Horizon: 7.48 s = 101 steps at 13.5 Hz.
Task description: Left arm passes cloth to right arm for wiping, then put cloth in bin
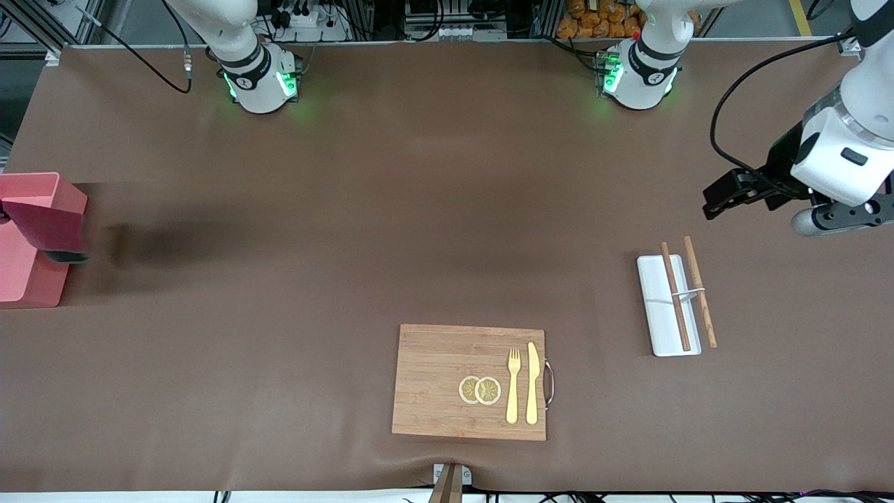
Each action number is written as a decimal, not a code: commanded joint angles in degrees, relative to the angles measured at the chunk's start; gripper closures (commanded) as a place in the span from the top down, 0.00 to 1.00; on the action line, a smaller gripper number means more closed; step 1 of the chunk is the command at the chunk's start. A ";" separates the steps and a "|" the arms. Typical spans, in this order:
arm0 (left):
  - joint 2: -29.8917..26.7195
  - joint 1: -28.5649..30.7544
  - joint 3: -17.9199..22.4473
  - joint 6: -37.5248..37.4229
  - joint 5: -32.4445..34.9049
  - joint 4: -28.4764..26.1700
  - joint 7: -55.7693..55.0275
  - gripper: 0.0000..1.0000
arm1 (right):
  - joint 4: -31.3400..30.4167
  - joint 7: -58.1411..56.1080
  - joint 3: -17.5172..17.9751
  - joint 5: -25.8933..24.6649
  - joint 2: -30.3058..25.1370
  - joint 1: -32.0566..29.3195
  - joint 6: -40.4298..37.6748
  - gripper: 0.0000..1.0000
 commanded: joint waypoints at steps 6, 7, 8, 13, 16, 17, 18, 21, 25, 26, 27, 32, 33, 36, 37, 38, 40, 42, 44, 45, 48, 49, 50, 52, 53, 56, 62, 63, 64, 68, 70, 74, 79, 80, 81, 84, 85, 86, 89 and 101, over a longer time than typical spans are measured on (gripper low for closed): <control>-9.23 -0.90 4.82 5.08 0.12 -13.90 5.69 1.00 | -2.75 7.95 1.02 9.10 8.16 7.96 3.90 0.00; -9.23 -0.90 4.82 5.00 0.12 -13.72 5.78 1.00 | -3.19 10.40 1.11 11.30 8.16 10.33 3.55 0.00; -9.66 -0.81 4.82 4.82 0.12 -13.72 5.87 1.00 | -3.20 12.60 1.11 13.93 8.16 12.79 2.85 0.00; -9.84 -1.16 6.93 5.43 -0.85 -13.99 7.71 1.00 | -3.02 32.97 1.20 26.58 7.63 26.76 0.73 0.00; -9.93 -1.86 7.37 5.70 -1.11 -13.37 9.20 1.00 | -2.58 38.37 1.46 35.63 6.23 32.67 -0.92 0.00; -10.02 -1.95 7.81 5.26 -1.11 -13.46 9.90 1.00 | -2.32 38.64 1.29 38.62 5.09 33.98 -1.63 0.00; -10.37 -1.95 7.81 5.17 -1.11 -13.55 10.35 1.00 | -2.32 38.73 1.37 39.78 3.43 34.17 -2.77 0.00; -10.46 -3.09 8.87 3.85 -0.93 -13.46 10.35 1.00 | -2.14 38.38 1.02 39.63 -3.59 33.83 -7.07 0.00; -10.37 -2.66 8.34 3.85 -0.85 -13.37 9.92 1.00 | -1.79 37.24 0.14 38.57 -11.34 27.08 -13.57 0.00; -10.37 -2.74 8.25 3.85 -0.85 -13.37 9.56 1.00 | -0.92 35.41 0.23 37.26 -11.79 24.53 -15.77 0.00; -10.28 -2.83 8.16 3.85 -0.85 -13.37 9.47 1.00 | 0.65 32.95 0.14 35.42 -11.88 22.33 -18.23 0.00; -10.89 -2.66 8.16 3.85 -0.85 -13.37 9.73 1.00 | 4.80 14.52 0.23 24.53 -11.00 8.45 -21.59 0.00; -11.07 -2.66 8.16 3.85 -0.85 -13.37 9.74 1.00 | 4.80 9.68 0.14 22.33 -10.57 5.72 -21.42 0.00; -11.34 -2.66 8.08 3.16 -0.85 -13.37 9.65 1.00 | 5.76 0.61 0.14 14.43 -7.32 -1.32 -18.18 0.00; -11.60 -2.66 8.16 2.97 -0.85 -13.37 9.47 1.00 | 5.77 -2.46 0.14 10.92 -6.44 -2.73 -15.81 0.00; -11.60 -2.74 8.08 2.97 -0.85 -13.37 9.47 1.00 | 5.85 -4.58 0.14 8.10 -5.39 -4.05 -13.18 0.00; -11.60 -2.92 8.08 2.97 -0.93 -13.37 9.47 1.00 | 6.38 -7.57 0.14 5.09 -2.84 -7.47 -7.21 0.00; -11.60 -2.92 7.64 2.97 -0.93 -13.37 9.30 1.00 | 6.82 -10.57 0.14 3.33 -0.46 -9.59 -1.23 0.00; -11.51 -2.92 7.55 2.97 -1.02 -13.37 9.30 1.00 | 6.82 -11.02 0.14 0.79 0.25 -10.65 1.87 0.00; -11.60 -2.92 7.55 2.97 -1.02 -13.37 9.30 1.00 | 6.82 -11.02 0.14 -0.10 0.25 -10.74 2.48 0.00; -11.60 -2.57 7.64 2.97 -1.02 -13.37 9.47 1.00 | 9.09 -12.33 0.14 -1.95 0.34 -11.26 3.02 0.00; -11.51 -2.57 7.64 2.97 -1.02 -13.37 9.47 1.00 | 9.89 -13.21 0.14 -1.95 0.34 -11.35 3.11 0.00; -11.51 -2.57 7.64 2.97 -1.02 -13.37 9.47 1.00 | 10.77 -13.30 0.14 -2.39 0.34 -11.70 3.11 0.00; -11.51 -2.48 7.64 2.97 -1.02 -13.37 9.47 1.00 | 12.18 -13.66 0.14 -5.02 0.51 -11.88 3.98 0.00; -11.51 -2.48 7.72 2.97 -1.02 -13.37 9.56 1.00 | 12.18 -13.57 0.23 -5.03 0.60 -11.97 4.16 0.00; -11.42 -2.48 7.72 2.97 -1.02 -13.37 9.56 1.00 | 12.09 -13.22 0.32 -4.33 0.87 -11.88 4.07 1.00; -11.42 -2.39 7.99 2.97 -1.02 -13.37 10.17 1.00 | 12.10 -9.89 4.01 2.50 -1.85 -4.52 -0.39 1.00; -11.34 -2.39 8.07 2.97 -1.02 -13.37 10.26 1.00 | 12.09 -8.14 3.92 5.31 -2.73 -1.98 -2.41 1.00; -11.42 -2.48 8.08 2.89 -1.02 -13.37 10.26 1.00 | 12.09 -5.33 3.92 6.82 -3.78 0.66 -4.26 1.00; -11.42 -2.48 8.08 2.80 -1.02 -13.37 10.35 1.00 | 11.57 7.24 3.92 10.34 -7.65 11.56 -8.75 1.00; -11.42 -2.39 8.08 2.80 -0.93 -13.37 10.35 1.00 | 11.48 12.07 4.01 11.49 -9.93 14.30 -11.38 1.00; -11.51 -2.39 8.08 2.62 -0.93 -13.46 10.35 1.00 | 8.68 21.39 3.92 15.70 -15.82 18.96 -15.52 1.00; -11.42 -2.39 8.16 2.62 -0.85 -13.46 10.35 1.00 | 7.35 34.77 3.49 17.82 -19.52 23.71 -16.49 1.00; -11.42 -2.39 8.16 2.71 -0.85 -13.46 10.35 1.00 | 7.26 34.86 2.52 18.17 -20.74 24.41 -17.19 1.00; -11.42 -2.48 8.16 2.62 -0.85 -13.46 10.35 1.00 | 7.17 35.12 0.86 18.35 -21.80 25.46 -17.98 1.00; -11.42 -2.48 8.08 2.62 -0.85 -13.55 10.35 1.00 | 7.17 35.12 -3.28 18.97 -24.00 28.54 -19.57 1.00; -11.42 -2.48 8.08 2.62 -0.85 -13.55 10.35 1.00 | 7.17 35.12 -3.89 18.97 -24.27 28.72 -19.57 1.00; -11.42 -2.48 8.08 2.62 -0.85 -13.55 10.35 1.00 | 7.26 35.12 -4.42 19.05 -24.27 29.07 -19.57 1.00; -11.42 -2.48 8.08 2.62 -0.76 -13.55 10.35 1.00 | 7.26 34.95 -4.43 19.32 -24.54 28.90 -19.48 1.00; -11.34 -2.39 8.16 2.97 -0.58 -13.37 10.35 1.00 | 7.26 34.68 -4.52 19.06 -24.18 28.81 -19.13 1.00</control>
